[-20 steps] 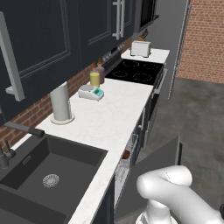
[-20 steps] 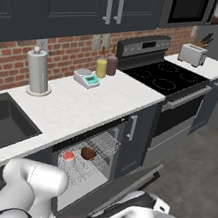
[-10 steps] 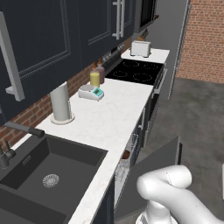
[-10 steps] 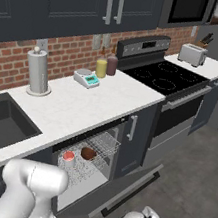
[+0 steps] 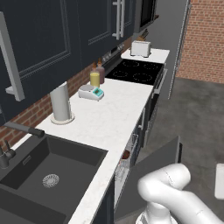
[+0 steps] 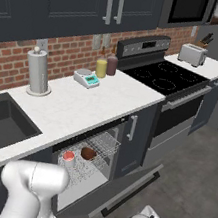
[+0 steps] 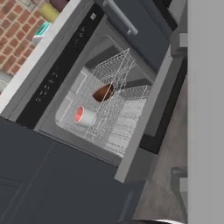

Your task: Pick up the cup and bowl from the counter, place them in the dishwasher, and close the dishwasher door.

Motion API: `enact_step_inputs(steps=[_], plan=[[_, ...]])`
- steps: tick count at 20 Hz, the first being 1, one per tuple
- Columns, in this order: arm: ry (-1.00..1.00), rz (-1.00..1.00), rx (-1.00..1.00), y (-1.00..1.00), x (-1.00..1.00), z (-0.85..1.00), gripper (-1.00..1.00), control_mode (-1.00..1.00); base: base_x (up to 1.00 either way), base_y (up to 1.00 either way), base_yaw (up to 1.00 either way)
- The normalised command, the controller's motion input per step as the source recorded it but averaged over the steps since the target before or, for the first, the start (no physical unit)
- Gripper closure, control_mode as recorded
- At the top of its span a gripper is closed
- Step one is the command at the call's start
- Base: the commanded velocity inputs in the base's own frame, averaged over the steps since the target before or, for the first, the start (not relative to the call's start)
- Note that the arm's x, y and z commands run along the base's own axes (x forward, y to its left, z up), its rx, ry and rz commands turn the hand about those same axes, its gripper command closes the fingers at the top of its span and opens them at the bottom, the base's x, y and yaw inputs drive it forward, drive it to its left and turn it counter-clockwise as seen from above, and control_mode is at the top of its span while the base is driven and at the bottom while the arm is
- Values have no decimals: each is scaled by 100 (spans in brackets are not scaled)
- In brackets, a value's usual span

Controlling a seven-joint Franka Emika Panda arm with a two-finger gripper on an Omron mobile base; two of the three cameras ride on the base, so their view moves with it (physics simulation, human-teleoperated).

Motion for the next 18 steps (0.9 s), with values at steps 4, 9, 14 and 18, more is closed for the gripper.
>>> enact_step_inputs(steps=[4, 9, 14, 18], plan=[[5, 9, 22, -5, 55, -29, -100, -100, 0, 0, 0], [1, 7, 19, -2, 48, -40, -100, -100, 0, 0, 0], [0, 3, 14, -8, 35, -49, -100, -100, 0, 0, 0], [0, 1, 12, -10, 37, -51, -100, -100, 0, 0, 0]])
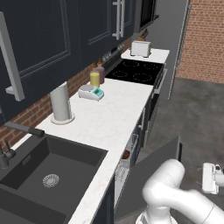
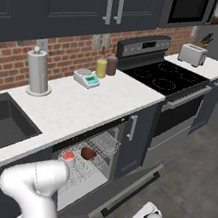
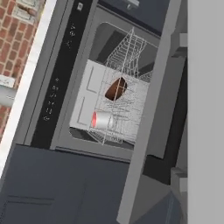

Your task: Pick up the cup and bowl from the counter, place them in the dishwasher, and close the dishwasher door.

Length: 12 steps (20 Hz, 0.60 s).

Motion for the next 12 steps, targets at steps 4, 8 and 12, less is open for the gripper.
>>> enact_step_inputs(steps=[4, 8, 12], plan=[[0, 1, 13, -10, 38, -49, -100, -100, 0, 0, 0], [0, 1, 14, -11, 38, -54, -100, -100, 0, 0, 0], [0, 1, 15, -12, 33, -54, -100, -100, 0, 0, 0]])
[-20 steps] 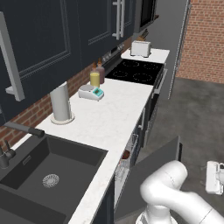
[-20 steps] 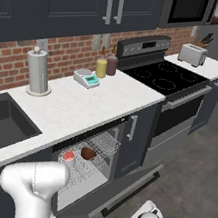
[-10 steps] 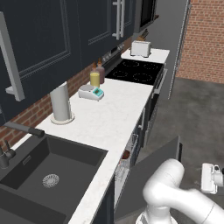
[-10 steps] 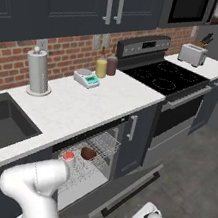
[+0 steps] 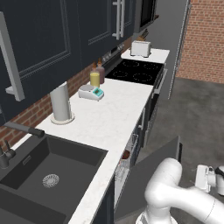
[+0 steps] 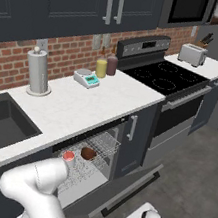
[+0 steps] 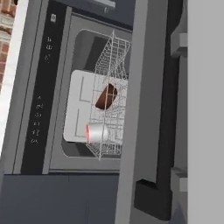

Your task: Pick up the cup and bowl from the counter, place them in the dishwasher, and close the dishwasher door.

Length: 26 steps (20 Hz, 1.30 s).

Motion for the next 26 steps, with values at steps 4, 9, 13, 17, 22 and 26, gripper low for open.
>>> enact_step_inputs(steps=[4, 9, 13, 17, 22, 26], plan=[[0, 2, 15, -10, 32, -52, -100, -100, 0, 0, 0], [0, 4, 16, -9, 33, -55, -100, -100, 0, 0, 0], [0, 6, 18, -8, 32, -59, -100, -100, 0, 0, 0], [0, 7, 19, -16, 31, -62, -100, -100, 0, 0, 0], [0, 7, 21, -26, 35, -61, -100, -100, 0, 0, 0], [0, 10, 23, -30, 45, -65, -100, -100, 0, 0, 0]])
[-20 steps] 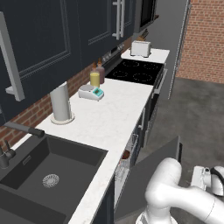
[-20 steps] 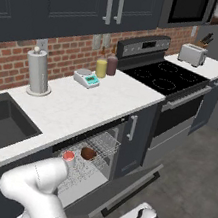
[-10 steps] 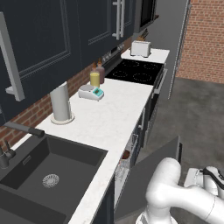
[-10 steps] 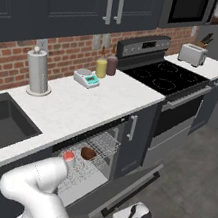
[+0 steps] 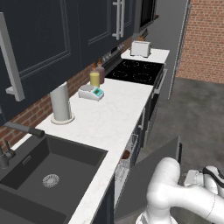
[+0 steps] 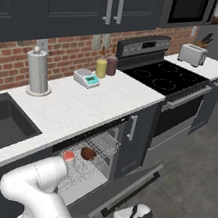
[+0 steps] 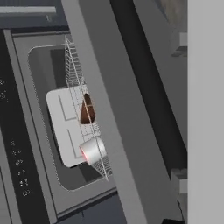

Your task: Pick up the cup and bowl from the counter, place them in the dishwasher, and close the dishwasher door.

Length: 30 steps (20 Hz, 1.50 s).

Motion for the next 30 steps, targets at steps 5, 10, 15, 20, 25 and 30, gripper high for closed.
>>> enact_step_inputs(steps=[5, 10, 15, 20, 25, 30], plan=[[0, 13, 22, -57, 25, -74, -100, -100, 0, 0, 0], [-2, 17, 22, -85, 1, -67, -100, -100, 0, 0, 0], [-9, 19, 22, -75, 0, -72, -100, -100, 0, 0, 0], [-17, 21, 22, -41, 0, -71, -100, -100, 0, 0, 0], [-21, 22, 23, -19, 14, -88, -100, -100, 0, 0, 0], [-22, 21, 27, -4, 28, -88, -100, -100, 0, 0, 0]])
